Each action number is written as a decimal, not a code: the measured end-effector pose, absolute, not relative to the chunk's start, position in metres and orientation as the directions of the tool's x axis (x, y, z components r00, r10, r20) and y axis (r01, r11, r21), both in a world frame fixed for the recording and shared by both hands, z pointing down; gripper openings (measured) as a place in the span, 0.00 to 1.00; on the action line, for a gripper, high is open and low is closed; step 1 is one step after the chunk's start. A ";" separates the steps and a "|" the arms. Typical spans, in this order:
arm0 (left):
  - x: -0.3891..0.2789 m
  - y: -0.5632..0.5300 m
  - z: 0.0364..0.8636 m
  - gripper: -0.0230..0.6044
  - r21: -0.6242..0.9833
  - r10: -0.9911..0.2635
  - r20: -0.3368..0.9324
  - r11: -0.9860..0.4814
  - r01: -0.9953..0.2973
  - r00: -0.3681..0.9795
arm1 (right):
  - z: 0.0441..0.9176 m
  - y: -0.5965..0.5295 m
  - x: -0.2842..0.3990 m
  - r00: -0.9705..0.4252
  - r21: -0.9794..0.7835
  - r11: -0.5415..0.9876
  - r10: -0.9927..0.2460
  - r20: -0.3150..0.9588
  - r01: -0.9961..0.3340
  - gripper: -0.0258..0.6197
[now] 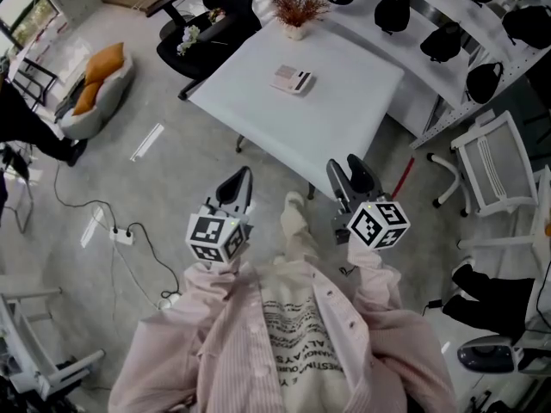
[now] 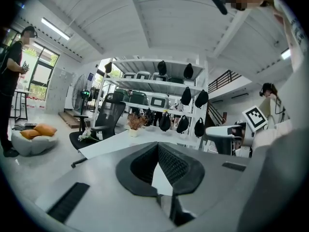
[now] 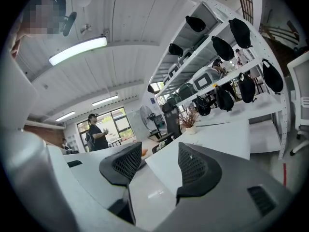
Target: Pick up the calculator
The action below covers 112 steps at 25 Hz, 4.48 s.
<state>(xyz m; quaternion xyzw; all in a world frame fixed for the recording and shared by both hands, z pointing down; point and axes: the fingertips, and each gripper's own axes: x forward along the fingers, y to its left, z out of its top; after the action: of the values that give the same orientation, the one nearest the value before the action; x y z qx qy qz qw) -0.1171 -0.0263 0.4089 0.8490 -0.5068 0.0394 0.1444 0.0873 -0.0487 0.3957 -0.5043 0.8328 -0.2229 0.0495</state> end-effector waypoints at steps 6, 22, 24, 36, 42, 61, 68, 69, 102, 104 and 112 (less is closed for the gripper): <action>-0.115 -0.069 0.424 0.04 0.222 -0.841 0.237 -0.441 -0.869 0.487 | 0.409 -0.098 0.087 -0.476 -0.447 0.369 -0.866 0.154 -0.815 0.36; -0.103 -0.199 0.457 0.04 0.271 -0.831 0.308 -0.391 -0.880 0.464 | 0.454 -0.246 0.086 -0.500 -0.565 0.300 -0.833 0.237 -0.768 0.36; -0.102 -0.213 0.459 0.04 0.276 -0.830 0.317 -0.382 -0.882 0.459 | 0.460 -0.262 0.086 -0.502 -0.584 0.287 -0.829 0.246 -0.759 0.36; -0.085 -0.280 0.478 0.04 0.297 -0.812 0.357 -0.370 -0.880 0.462 | 0.495 -0.331 0.091 -0.526 -0.647 0.235 -0.796 0.300 -0.725 0.36; -0.081 -0.302 0.496 0.04 0.300 -0.788 0.389 -0.382 -0.874 0.477 | 0.520 -0.354 0.090 -0.531 -0.658 0.209 -0.778 0.336 -0.723 0.36; -0.097 -0.349 0.573 0.04 0.382 -0.725 0.481 -0.333 -0.862 0.493 | 0.614 -0.404 0.060 -0.460 -0.665 0.019 -0.737 0.495 -0.746 0.36; -0.095 -0.353 0.591 0.04 0.404 -0.698 0.502 -0.332 -0.852 0.510 | 0.636 -0.409 0.052 -0.457 -0.680 -0.041 -0.710 0.535 -0.732 0.36; -0.095 -0.353 0.593 0.04 0.408 -0.695 0.505 -0.331 -0.851 0.512 | 0.639 -0.410 0.051 -0.458 -0.683 -0.048 -0.708 0.538 -0.729 0.36; -0.089 -0.366 0.601 0.04 0.438 -0.684 0.508 -0.317 -0.841 0.523 | 0.657 -0.424 0.046 -0.540 -0.791 -0.131 -0.663 0.518 -0.598 0.12; -0.091 -0.366 0.599 0.04 0.437 -0.686 0.506 -0.318 -0.841 0.522 | 0.655 -0.424 0.046 -0.536 -0.793 -0.133 -0.669 0.515 -0.595 0.12; -0.096 -0.371 0.585 0.04 0.438 -0.695 0.483 -0.334 -0.835 0.532 | 0.640 -0.420 0.047 -0.531 -0.824 -0.158 -0.696 0.484 -0.544 0.12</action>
<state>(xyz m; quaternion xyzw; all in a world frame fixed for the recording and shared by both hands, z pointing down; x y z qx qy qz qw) -0.0963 -0.3711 0.5852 0.8100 -0.4721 0.1051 0.3316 0.0469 -0.4197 0.6396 -0.4800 0.6456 -0.5905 0.0644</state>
